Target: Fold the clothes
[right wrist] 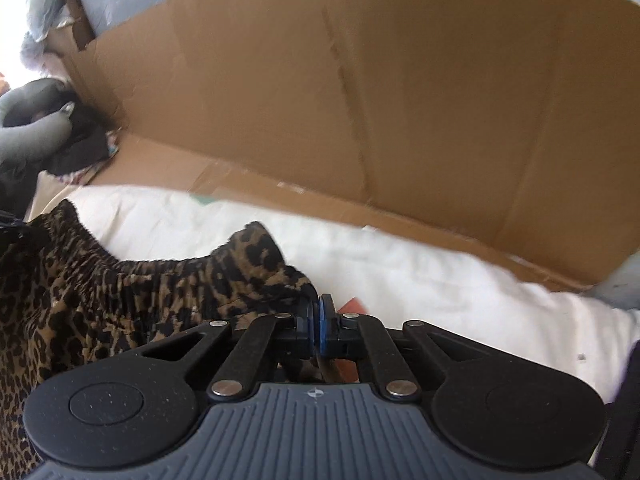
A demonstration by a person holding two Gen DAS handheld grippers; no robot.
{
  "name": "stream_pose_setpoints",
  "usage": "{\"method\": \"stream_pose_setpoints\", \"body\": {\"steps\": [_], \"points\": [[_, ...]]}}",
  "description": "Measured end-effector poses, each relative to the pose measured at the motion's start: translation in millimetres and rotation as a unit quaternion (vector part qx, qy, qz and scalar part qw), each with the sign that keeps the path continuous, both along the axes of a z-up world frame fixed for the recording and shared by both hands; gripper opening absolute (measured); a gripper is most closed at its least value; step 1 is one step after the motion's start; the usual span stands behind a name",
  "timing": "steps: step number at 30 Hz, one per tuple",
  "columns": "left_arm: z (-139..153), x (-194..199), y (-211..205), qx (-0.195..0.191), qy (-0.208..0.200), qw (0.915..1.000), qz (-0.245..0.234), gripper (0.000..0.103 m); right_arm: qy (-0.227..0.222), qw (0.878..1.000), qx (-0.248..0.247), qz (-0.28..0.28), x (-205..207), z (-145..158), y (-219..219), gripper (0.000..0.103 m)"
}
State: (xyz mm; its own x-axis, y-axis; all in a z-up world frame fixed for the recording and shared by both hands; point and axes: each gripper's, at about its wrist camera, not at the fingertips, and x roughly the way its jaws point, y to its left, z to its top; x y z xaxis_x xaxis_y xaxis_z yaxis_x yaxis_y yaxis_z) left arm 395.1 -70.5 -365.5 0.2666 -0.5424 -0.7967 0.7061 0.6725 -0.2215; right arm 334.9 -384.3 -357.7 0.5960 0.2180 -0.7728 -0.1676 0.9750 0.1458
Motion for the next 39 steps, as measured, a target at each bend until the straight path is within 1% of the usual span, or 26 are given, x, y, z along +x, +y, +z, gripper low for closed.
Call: {"method": "stream_pose_setpoints", "body": {"steps": [3, 4, 6, 8, 9, 10, 12, 13, 14, 16, 18, 24, 26, 27, 31, 33, 36, 37, 39], "points": [[-8, 3, -4, -0.001, 0.003, 1.0, 0.001, 0.01, -0.004, 1.0, -0.005, -0.007, 1, -1, -4, 0.0], [-13, 3, -6, 0.004, 0.005, 1.0, 0.0, 0.011, -0.002, 1.0, -0.004, -0.01, 2, -2, -5, 0.0], [-27, 5, -10, 0.035, 0.014, 0.9993, 0.001, 0.011, 0.014, 1.0, -0.008, -0.011, 4, -10, -4, 0.0], [-42, 7, -14, 0.07, 0.024, 0.9972, 0.005, 0.012, 0.048, 0.999, -0.015, -0.019, 10, -22, -3, 0.004], [-44, 8, -14, 0.074, 0.029, 0.9967, 0.014, 0.015, 0.051, 0.998, -0.019, -0.029, 11, -25, -4, 0.006], [-41, 8, -11, 0.064, 0.033, 0.997, 0.03, 0.016, 0.047, 0.998, -0.013, -0.039, 9, -23, -7, 0.012], [-30, 4, -8, 0.051, 0.023, 0.9975, 0.044, 0.02, 0.028, 0.998, 0.003, -0.048, 3, -14, -12, 0.021], [-24, 1, -6, 0.046, 0.015, 0.9977, 0.049, 0.02, 0.015, 0.999, 0.007, -0.045, -1, -7, -14, 0.034], [-19, -2, -6, 0.04, 0.009, 0.998, 0.049, 0.021, 0.002, 0.999, 0.013, -0.041, -5, 0, -15, 0.039], [-7, -11, -9, 0.03, 0.0, 0.9984, 0.047, 0.023, -0.023, 0.999, 0.028, -0.034, -13, 13, -15, 0.039], [3, -19, -15, 0.013, 0.002, 0.9988, 0.048, 0.024, -0.032, 0.998, 0.05, -0.025, -16, 20, -9, 0.039], [7, -53, -45, -0.023, 0.013, 0.9996, 0.005, 0.024, -0.003, 0.997, 0.071, 0.022, -25, 6, 29, 0.039], [0, -63, -53, -0.027, 0.024, 0.9993, -0.007, 0.024, 0.006, 0.997, 0.061, 0.038, -28, -2, 40, 0.039], [-8, -67, -56, -0.019, 0.029, 0.9993, -0.012, 0.024, 0.007, 0.997, 0.057, 0.044, -31, -6, 43, 0.039], [-38, -80, -59, 0.032, 0.048, 0.9977, -0.035, 0.024, 0.041, 0.996, 0.04, 0.074, -42, -27, 54, 0.038], [-43, -86, -52, 0.04, 0.045, 0.9977, -0.032, 0.024, 0.042, 0.996, 0.034, 0.073, -51, -28, 54, 0.038], [-46, -94, -39, 0.037, 0.052, 0.9979, -0.01, 0.024, 0.046, 0.996, 0.019, 0.069, -68, -30, 54, 0.038], [-46, -98, -36, 0.042, 0.052, 0.9977, -0.009, 0.024, 0.049, 0.996, 0.014, 0.067, -74, -32, 52, 0.038], [-45, -105, -30, 0.064, 0.046, 0.9966, -0.022, 0.024, 0.056, 0.996, 0.005, 0.066, -87, -36, 46, 0.038]]}}
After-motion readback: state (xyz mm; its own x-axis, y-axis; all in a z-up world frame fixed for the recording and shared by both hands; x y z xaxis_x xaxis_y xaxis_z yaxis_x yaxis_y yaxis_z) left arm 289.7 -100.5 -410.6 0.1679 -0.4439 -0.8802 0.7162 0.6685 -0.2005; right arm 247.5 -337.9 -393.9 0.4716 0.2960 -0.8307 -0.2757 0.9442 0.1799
